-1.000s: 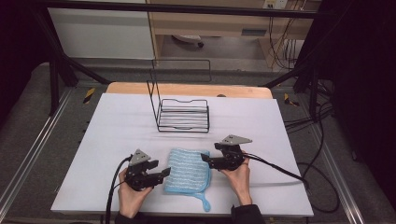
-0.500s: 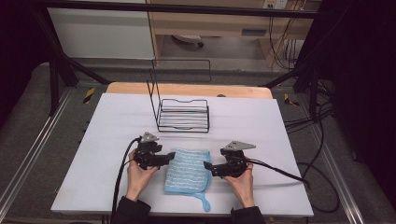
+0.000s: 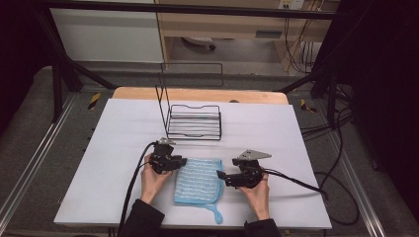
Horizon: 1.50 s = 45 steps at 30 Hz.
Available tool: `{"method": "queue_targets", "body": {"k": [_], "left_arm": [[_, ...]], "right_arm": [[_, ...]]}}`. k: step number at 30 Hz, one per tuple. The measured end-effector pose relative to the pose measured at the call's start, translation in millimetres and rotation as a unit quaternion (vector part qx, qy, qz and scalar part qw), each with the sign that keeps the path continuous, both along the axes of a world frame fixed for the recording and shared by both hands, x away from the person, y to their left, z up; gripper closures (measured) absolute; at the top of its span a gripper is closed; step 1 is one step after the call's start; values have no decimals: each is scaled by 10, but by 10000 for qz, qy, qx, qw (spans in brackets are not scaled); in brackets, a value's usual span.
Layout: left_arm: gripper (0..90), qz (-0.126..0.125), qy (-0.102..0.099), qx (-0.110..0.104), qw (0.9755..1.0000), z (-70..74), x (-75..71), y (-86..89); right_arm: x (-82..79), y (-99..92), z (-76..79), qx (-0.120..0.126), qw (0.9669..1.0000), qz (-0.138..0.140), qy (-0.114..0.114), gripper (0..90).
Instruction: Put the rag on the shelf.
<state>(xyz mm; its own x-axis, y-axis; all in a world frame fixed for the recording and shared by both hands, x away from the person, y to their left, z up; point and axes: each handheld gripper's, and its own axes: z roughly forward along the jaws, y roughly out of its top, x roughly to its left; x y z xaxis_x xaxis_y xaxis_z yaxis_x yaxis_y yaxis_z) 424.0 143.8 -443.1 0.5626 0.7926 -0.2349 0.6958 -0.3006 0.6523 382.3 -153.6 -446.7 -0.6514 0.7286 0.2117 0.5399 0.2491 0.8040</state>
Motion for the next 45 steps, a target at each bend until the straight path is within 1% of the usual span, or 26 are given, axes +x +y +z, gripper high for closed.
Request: {"method": "queue_targets", "body": {"k": [2,7,9,11,13,15,16,17,20,22,24,28,32,41,45], "left_arm": [[724,-8,5,0,10000,-5,-10,-5],[751,-78,-40,62,9999,-15,-26,-19],[759,-84,-66,32,9999,-28,-30,-14],[763,-104,-77,-24,9999,-43,-31,0],[766,-110,-96,-50,9999,-52,-34,9],[767,-117,-137,-5,9998,-52,-41,-1],[768,-128,-170,38,9998,-51,-45,-6],[768,-119,-184,48,9997,-51,-50,-13],[769,-144,-215,95,9996,-50,-55,-20],[770,-153,-249,116,9995,-51,-58,-23],[770,-153,-264,138,9994,-50,-61,-27],[770,-155,-287,152,9994,-51,-65,-31],[772,-158,-303,151,9993,-52,-69,-31],[793,-164,-284,37,9995,-55,-67,-11],[808,-163,-218,-54,9996,-47,-60,10]], "right_arm": [[25,-2,13,54,10000,-61,55,249],[138,4,43,302,9991,-238,156,348],[191,14,47,374,9987,-295,190,398],[236,46,49,298,9987,-314,265,431],[272,92,38,202,9989,-274,311,459],[299,132,19,118,9990,-242,359,495],[311,141,3,94,9989,-236,395,512],[315,153,-8,106,9984,-254,485,529],[316,173,-55,34,9982,-212,561,571],[313,183,-75,29,9981,-168,584,604],[308,192,-80,70,9975,-168,686,629],[306,208,-105,102,9961,-174,864,650],[311,212,-111,137,9952,-182,947,670],[335,211,-115,242,9929,-177,1147,756],[337,204,-104,259,9929,-172,1150,777]]}}
